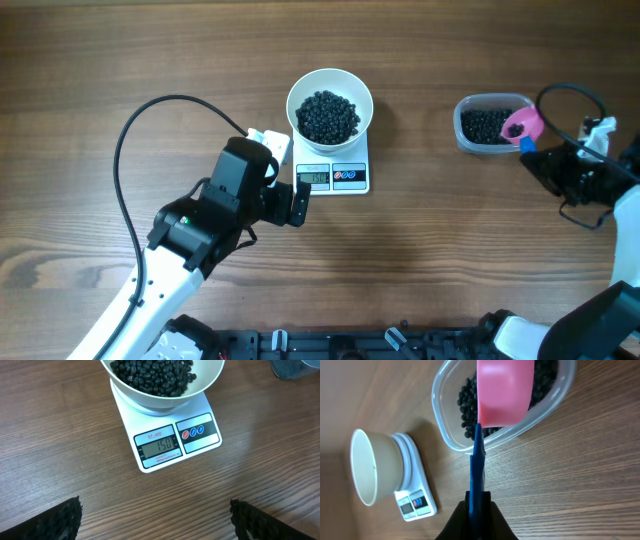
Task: Scoop item into bowl and weigh 150g on scale
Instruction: 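Move the pink scoop right back to the bean tub, then lower the pink scoop into the clear tub and release it with the right gripper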
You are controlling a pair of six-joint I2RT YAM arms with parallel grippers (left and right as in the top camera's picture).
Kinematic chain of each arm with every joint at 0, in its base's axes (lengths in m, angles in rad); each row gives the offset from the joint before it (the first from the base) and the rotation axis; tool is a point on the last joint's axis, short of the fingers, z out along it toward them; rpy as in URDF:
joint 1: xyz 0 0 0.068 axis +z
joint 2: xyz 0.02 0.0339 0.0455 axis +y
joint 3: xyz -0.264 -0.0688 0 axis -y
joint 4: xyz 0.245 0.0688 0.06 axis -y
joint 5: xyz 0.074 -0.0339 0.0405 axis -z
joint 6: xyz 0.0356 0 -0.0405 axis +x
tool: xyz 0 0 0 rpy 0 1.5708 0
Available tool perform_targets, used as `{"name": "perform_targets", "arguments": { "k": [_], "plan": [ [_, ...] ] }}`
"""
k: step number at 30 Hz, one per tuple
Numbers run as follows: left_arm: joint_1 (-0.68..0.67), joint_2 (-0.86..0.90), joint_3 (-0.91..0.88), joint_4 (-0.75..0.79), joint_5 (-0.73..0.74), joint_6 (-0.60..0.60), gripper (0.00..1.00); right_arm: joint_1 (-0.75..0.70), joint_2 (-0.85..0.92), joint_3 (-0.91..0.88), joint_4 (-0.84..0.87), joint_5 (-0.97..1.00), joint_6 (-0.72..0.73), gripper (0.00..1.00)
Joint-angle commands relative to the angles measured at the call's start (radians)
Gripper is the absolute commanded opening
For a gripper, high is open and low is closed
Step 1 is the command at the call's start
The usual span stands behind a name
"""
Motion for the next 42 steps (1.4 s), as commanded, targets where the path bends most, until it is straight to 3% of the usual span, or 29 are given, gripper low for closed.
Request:
{"name": "perform_targets", "arguments": {
  "k": [1, 6, 10, 23, 30, 32, 40, 42],
  "plan": [
    [-0.005, 0.0, 0.003, 0.003, -0.006, 0.02, 1.0, 0.06, -0.011, 0.006, 0.022, 0.054, -0.031, 0.05],
    [-0.005, 0.0, 0.003, 0.003, -0.006, 0.02, 1.0, 0.095, -0.011, 0.006, 0.079, 0.054, 0.019, 0.05],
    [-0.005, 0.0, 0.003, 0.003, -0.006, 0.02, 1.0, 0.095, -0.011, 0.006, 0.092, 0.081, 0.055, 0.12],
    [-0.005, 0.0, 0.003, 0.003, -0.006, 0.02, 1.0, 0.095, 0.019, 0.006, 0.068, 0.093, 0.13, 0.05],
    [-0.005, 0.0, 0.003, 0.003, -0.006, 0.02, 1.0, 0.096, 0.064, 0.006, 0.048, 0.086, 0.13, 0.13],
    [-0.005, 0.0, 0.003, 0.003, -0.006, 0.02, 1.0, 0.096, 0.067, 0.006, 0.047, 0.087, 0.13, 0.22],
    [-0.005, 0.0, 0.003, 0.003, -0.006, 0.02, 1.0, 0.096, 0.063, 0.006, 0.049, 0.106, 0.128, 0.97],
    [-0.005, 0.0, 0.003, 0.003, -0.006, 0.02, 1.0, 0.096, 0.06, 0.007, 0.048, 0.132, 0.129, 1.0]
  ]
}}
